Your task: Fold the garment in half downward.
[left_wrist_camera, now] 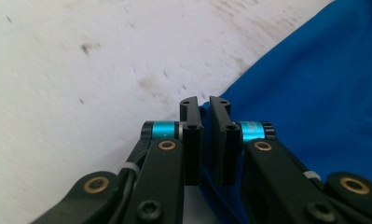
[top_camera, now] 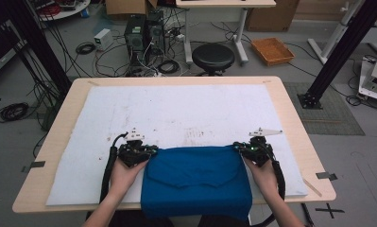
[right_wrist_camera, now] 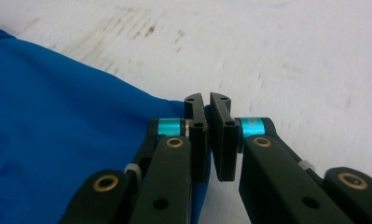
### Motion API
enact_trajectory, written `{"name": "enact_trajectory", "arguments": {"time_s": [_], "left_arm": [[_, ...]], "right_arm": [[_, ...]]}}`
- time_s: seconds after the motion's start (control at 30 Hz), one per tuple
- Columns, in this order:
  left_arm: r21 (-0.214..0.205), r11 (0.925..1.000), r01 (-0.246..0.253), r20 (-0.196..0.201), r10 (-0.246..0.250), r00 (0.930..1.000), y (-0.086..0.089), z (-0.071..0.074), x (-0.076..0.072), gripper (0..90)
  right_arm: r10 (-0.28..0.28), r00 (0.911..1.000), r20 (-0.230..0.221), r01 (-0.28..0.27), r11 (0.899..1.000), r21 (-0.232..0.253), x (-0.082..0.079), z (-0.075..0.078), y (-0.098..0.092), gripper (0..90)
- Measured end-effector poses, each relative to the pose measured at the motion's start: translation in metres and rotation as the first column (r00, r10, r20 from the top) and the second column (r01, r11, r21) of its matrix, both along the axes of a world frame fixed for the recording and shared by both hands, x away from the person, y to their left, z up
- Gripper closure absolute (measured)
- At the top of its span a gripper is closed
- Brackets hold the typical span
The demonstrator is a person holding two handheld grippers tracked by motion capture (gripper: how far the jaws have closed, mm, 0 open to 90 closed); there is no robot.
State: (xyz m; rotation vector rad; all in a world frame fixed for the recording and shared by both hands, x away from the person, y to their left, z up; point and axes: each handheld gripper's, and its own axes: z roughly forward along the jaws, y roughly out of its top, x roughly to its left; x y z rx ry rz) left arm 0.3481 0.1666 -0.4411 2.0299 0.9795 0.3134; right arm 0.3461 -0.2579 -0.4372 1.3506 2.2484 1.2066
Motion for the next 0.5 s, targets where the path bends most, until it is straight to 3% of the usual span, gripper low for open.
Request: {"name": "enact_trajectory", "arguments": {"time_s": [0.07, 0.13, 0.23, 0.27, 0.37, 0.5], "left_arm": [[0.023, 0.9997, -0.001, 0.016, 0.0, 0.9999, -0.001, 0.005, 0.013, 83.9], [0.019, 0.9998, -0.007, 0.03, 0.006, 0.9995, -0.001, 0.01, 0.026, 83.9], [0.069, 0.9976, -0.01, 0.067, 0.006, 0.9978, -0.004, 0.018, 0.047, 83.9], [0.062, 0.9979, -0.017, 0.073, 0.012, 0.9973, -0.004, 0.019, 0.053, 83.9], [0.053, 0.9982, -0.028, 0.067, 0.024, 0.9974, -0.005, 0.021, 0.071, 83.8], [0.08, 0.9964, -0.027, 0.059, 0.022, 0.998, -0.01, 0.02, 0.087, 83.8]], "right_arm": [[-0.005, 1.0, 0.005, 0.005, 1.0, 0.006, 0.011, 0.003, 0.001, 86.5], [-0.018, 0.9998, 0.009, 0.018, 1.0, 0.004, 0.024, 0.005, 0.002, 86.5], [-0.036, 0.9993, 0.013, 0.036, 0.999, -0.001, 0.045, 0.011, 0.003, 86.4], [-0.041, 0.999, 0.014, 0.041, 0.999, -0.005, 0.052, 0.012, 0.003, 86.5], [-0.065, 0.9979, 0.002, 0.065, 0.998, 0.0, 0.072, 0.014, 0.003, 86.4], [-0.095, 0.9955, -0.005, 0.095, 0.996, -0.002, 0.087, 0.013, 0.003, 86.4]]}}
